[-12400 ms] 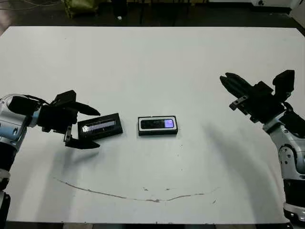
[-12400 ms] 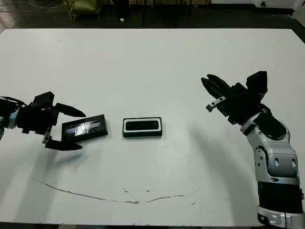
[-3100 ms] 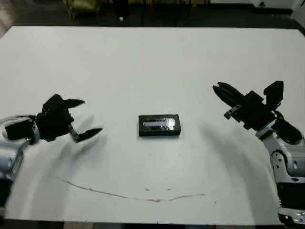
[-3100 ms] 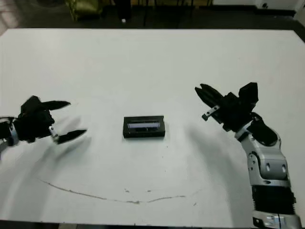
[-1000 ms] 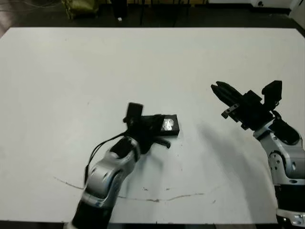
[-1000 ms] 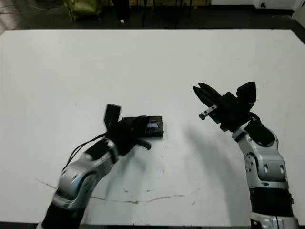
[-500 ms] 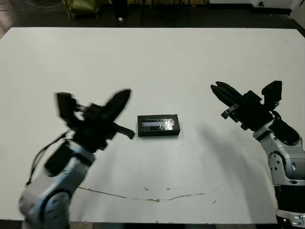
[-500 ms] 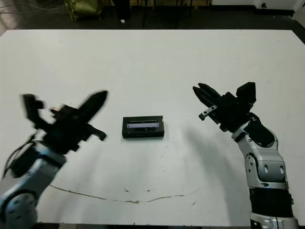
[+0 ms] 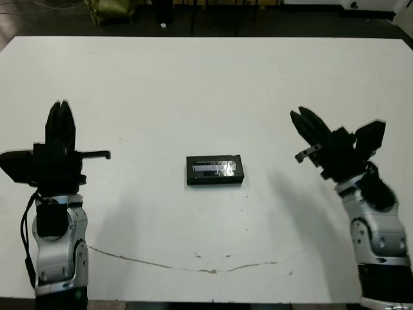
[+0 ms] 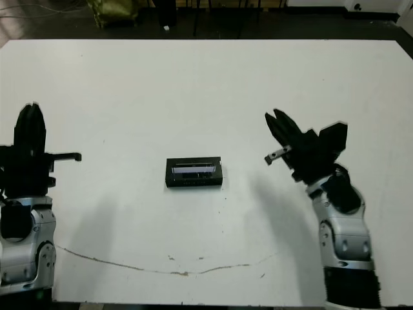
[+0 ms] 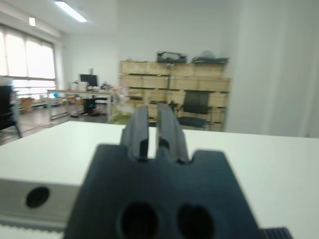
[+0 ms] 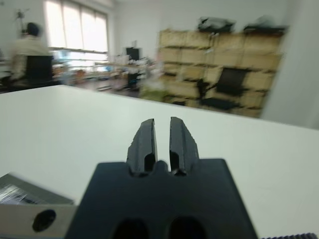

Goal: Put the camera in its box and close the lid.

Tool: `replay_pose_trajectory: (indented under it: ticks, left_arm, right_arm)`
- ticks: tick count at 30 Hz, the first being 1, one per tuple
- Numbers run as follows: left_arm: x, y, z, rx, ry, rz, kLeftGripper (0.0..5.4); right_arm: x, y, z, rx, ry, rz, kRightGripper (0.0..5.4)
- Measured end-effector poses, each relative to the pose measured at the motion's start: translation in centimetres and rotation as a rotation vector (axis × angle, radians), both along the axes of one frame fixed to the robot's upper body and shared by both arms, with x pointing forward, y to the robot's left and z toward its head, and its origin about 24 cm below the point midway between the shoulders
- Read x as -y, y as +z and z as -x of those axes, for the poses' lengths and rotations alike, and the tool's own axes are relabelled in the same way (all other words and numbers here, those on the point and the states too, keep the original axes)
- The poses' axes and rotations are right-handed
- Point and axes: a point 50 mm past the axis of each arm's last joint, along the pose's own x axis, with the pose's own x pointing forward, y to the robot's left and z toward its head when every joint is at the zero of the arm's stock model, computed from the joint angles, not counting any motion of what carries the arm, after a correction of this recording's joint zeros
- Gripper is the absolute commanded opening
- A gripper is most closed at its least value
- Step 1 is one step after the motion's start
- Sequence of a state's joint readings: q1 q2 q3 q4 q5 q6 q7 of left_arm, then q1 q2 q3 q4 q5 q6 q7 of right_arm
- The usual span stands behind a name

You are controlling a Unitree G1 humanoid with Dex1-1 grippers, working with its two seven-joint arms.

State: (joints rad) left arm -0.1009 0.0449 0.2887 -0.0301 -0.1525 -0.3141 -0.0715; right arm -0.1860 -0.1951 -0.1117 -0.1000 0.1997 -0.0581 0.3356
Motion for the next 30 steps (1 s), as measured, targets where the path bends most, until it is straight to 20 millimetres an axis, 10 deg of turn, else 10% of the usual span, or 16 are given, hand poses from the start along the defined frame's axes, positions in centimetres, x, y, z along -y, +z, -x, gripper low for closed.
replay_pose_trajectory:
  ticks: [9, 30]
  left_arm:
    - [0.3, -0.1, -0.4, 0.019, -0.008, 0.009, 0.01]
    - [1.2, 0.4, -0.1, -0.057, -0.203, -0.124, 0.01]
  right_arm:
    - [-0.3, 0.5, 1.1, -0.028, -0.239, 0.003, 0.00]
    - [-0.5, -0.9, 0.7, -0.068, -0.148, 0.011, 0.00]
